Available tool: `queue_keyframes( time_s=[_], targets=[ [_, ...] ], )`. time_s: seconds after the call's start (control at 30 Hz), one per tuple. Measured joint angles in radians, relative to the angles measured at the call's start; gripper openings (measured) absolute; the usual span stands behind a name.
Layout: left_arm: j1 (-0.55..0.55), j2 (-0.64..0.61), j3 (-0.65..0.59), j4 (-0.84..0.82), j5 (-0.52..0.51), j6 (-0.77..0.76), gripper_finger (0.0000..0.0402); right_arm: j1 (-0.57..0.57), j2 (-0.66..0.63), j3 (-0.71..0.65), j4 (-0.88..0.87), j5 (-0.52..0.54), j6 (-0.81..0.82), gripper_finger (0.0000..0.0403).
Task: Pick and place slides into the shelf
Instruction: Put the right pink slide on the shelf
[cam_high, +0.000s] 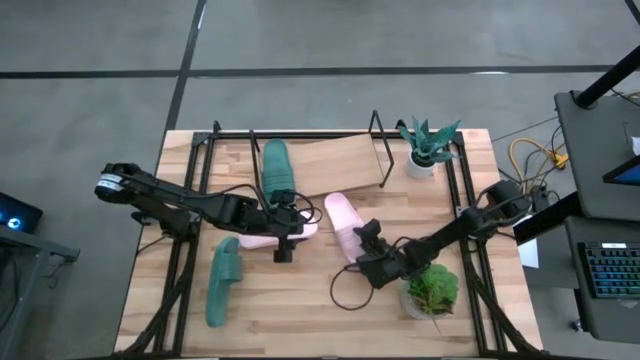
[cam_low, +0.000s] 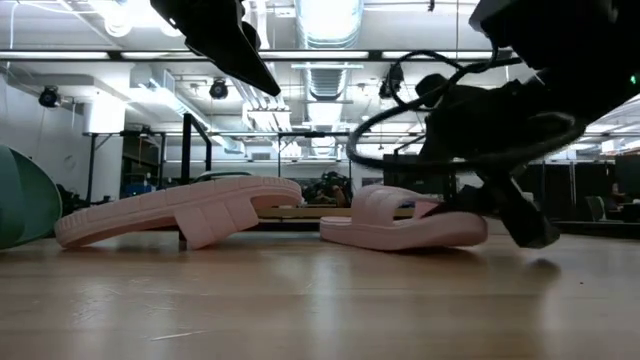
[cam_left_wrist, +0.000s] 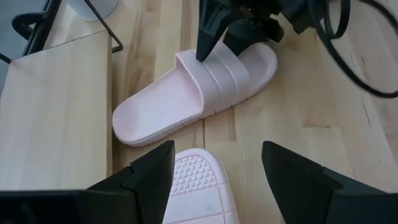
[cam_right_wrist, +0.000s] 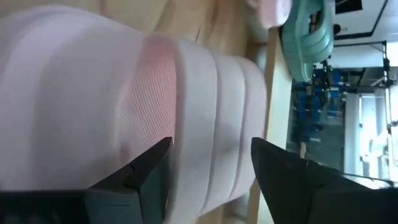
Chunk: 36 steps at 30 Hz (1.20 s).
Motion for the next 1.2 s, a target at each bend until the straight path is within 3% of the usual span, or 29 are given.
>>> queue_keyframes(
  time_s=[0.17,0.43,0.7,1.0,1.1,1.2],
  targets=[
    [0.000,0.000,-0.001,0.000,0.000,0.000,0.0226,-0.009,0.002,0.000,0.010,0.032,0.003,0.0159],
    [-0.001,0.000,-0.003,0.000,0.000,-0.023,0.0226,-0.009,-0.026,0.000,0.010,0.038,-0.044,0.0019],
    [-0.001,0.000,-0.003,0.001,-0.043,-0.015,0.0226,0.005,-0.142,0.000,0.002,0.130,-0.145,0.0014],
    [0.000,0.000,-0.003,0.011,-0.061,0.013,0.0226,0.009,-0.425,0.000,-0.013,0.138,-0.189,0.0013],
    [-0.001,0.000,-0.003,0.027,-0.074,0.070,0.0226,0.010,-0.539,0.000,-0.012,0.099,-0.177,0.0013],
    [-0.008,0.000,-0.004,0.096,-0.095,0.159,0.0226,0.009,-0.644,0.000,-0.019,-0.029,-0.142,0.0013]
  ],
)
